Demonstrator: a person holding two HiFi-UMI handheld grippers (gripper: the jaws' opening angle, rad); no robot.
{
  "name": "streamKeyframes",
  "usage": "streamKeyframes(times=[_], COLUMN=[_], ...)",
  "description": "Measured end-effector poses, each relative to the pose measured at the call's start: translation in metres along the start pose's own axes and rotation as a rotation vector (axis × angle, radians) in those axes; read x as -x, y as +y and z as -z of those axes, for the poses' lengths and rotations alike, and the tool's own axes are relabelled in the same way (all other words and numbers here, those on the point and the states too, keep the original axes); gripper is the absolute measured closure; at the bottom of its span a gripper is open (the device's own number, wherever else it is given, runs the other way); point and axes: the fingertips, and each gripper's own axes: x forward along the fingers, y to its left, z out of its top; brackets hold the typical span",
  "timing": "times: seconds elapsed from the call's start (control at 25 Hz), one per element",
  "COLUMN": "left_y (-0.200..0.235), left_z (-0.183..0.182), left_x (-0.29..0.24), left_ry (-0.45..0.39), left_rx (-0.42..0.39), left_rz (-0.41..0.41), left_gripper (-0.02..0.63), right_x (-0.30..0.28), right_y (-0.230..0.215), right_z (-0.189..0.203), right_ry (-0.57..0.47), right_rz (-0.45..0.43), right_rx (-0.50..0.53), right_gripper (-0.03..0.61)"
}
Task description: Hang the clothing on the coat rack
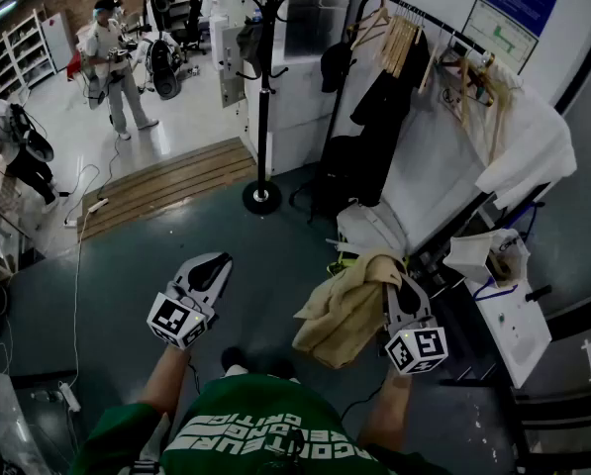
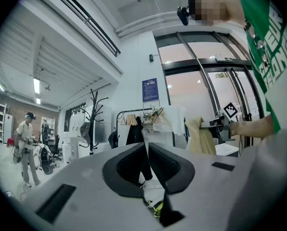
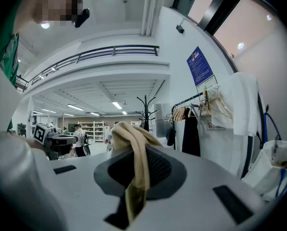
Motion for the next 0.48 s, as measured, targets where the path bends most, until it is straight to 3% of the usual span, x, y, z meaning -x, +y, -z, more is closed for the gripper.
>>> streamKeyframes(times=[0.48], left_y=[-0.004], left_z=[0.003], left_x=[-0.003], left_ry=[0.014], left_rx=[-0.013], left_rz=[-0.037], left_gripper=[0.581], right_x=[-0.026], right_y=[0.004], right_z=[0.003], right_ry=[0.000], right_rz=[-0.084], right_rx=[-0.007], right_gripper=[0.541])
